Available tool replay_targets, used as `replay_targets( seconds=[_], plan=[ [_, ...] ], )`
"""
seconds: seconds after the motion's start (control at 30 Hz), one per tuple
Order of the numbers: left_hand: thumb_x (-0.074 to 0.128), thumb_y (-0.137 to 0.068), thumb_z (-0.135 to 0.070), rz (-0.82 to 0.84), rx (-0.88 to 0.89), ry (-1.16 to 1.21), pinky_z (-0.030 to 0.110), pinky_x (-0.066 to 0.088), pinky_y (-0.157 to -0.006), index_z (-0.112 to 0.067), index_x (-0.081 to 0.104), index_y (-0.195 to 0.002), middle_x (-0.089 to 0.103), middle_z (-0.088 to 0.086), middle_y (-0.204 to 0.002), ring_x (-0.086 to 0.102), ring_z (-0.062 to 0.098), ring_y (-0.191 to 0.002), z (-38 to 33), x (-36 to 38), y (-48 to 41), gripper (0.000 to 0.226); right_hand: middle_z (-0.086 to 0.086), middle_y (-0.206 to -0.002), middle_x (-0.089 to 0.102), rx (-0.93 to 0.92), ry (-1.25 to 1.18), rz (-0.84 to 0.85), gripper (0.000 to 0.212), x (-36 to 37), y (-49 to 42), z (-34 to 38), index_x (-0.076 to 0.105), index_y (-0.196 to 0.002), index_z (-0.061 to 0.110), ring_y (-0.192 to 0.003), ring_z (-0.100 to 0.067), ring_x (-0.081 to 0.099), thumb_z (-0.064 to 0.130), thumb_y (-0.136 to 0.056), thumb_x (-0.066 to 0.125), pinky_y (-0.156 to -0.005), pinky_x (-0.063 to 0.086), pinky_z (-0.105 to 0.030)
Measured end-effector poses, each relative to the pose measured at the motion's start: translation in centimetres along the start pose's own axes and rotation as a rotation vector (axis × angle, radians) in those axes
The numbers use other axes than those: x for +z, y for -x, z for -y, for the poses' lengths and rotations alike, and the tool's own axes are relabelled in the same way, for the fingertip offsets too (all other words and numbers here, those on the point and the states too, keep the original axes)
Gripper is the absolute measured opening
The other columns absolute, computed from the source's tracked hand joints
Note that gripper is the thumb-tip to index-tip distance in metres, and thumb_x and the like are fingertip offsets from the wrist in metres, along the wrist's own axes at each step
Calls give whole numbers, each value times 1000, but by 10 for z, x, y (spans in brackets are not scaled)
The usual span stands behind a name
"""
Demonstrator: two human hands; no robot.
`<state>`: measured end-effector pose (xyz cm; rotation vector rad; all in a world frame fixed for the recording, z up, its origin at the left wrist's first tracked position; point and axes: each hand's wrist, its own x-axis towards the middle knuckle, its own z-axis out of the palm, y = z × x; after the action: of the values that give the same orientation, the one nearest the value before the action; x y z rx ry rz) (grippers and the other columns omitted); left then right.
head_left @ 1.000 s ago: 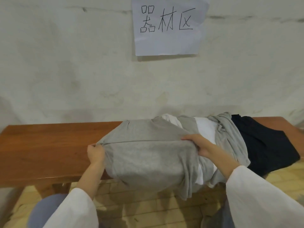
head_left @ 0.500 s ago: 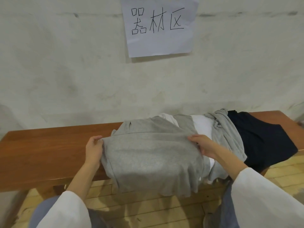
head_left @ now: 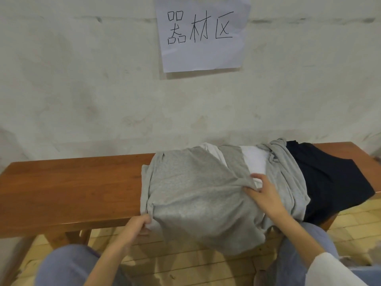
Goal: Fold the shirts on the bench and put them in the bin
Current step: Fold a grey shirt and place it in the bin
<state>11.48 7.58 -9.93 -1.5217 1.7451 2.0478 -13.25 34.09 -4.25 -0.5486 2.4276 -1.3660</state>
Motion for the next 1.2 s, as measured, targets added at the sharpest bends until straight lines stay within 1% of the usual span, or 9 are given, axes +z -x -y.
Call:
replay_targets(
  seconds=[0.2,0.37,0.47,0.6,0.7,0.83,0.97,1.03,1.2],
  plan=[
    [69,-84,-21,-226,87,609,43,53,-79,-4,60,-94,68,19,-97,65,34,-88,28,37,6,22,-8,-124,62,280,-663,454,41,-20,7,22,58,-127,24,-109,-28,63,12,-87,60,-85,56,-36],
    [81,-67,-44,127,-31,226,29,46,-59,-12,64,-100,64,6,-82,59,19,-72,52,61,-4,50,-20,-128,58,361,-783,615,52,-19,15,20,68,-115,9,-102,-39,58,-14,-81,36,-70,55,-38],
    [76,-79,-20,-52,-62,-76,34,49,-84,-4,60,-118,64,17,-115,61,28,-104,62,77,-14,45,-9,-133,48,343,-589,502,72,-9,20,5,55,-132,16,-100,-29,58,-26,-80,28,-58,58,-29],
    [73,-76,-16,165,93,-479,12,46,-66,-17,60,-111,63,-2,-99,58,4,-84,68,75,2,38,4,-129,40,-116,261,293,67,5,26,-31,39,-139,29,-111,-17,52,-4,-85,59,-72,50,-12],
    [64,-87,-18,285,267,-679,4,40,-74,-27,51,-106,55,-6,-100,58,13,-105,61,64,19,25,3,-100,53,-326,584,51,26,7,30,-44,68,-106,20,-86,-18,59,30,-82,66,-62,43,-14],
    [78,-75,-24,450,121,-352,10,47,-78,-29,54,-107,63,-11,-109,61,1,-97,-1,33,76,40,6,-105,53,-637,440,-176,20,-2,31,-15,67,-74,17,-99,-9,45,33,-78,56,-75,39,-18],
    [97,-37,-16,490,29,689,34,56,-63,-9,73,-86,73,8,-84,70,22,-72,-60,-4,73,55,11,-58,47,-208,-140,-144,35,3,4,44,47,-58,15,-52,0,41,18,-91,58,-52,33,-22],
    [87,-61,-15,428,26,1035,38,59,-65,-8,68,-101,71,13,-102,71,25,-88,-76,-11,48,45,6,-47,33,79,-157,-110,47,10,-23,55,34,-53,16,-43,-6,30,26,-94,54,-48,25,-25],
    [36,-101,-41,-63,71,715,47,48,-87,-1,54,-113,62,17,-108,61,33,-97,-71,-6,-1,45,-8,-97,58,436,-75,104,42,20,-42,42,53,-101,7,-90,-31,60,48,-90,56,-64,55,-39]
  ],
)
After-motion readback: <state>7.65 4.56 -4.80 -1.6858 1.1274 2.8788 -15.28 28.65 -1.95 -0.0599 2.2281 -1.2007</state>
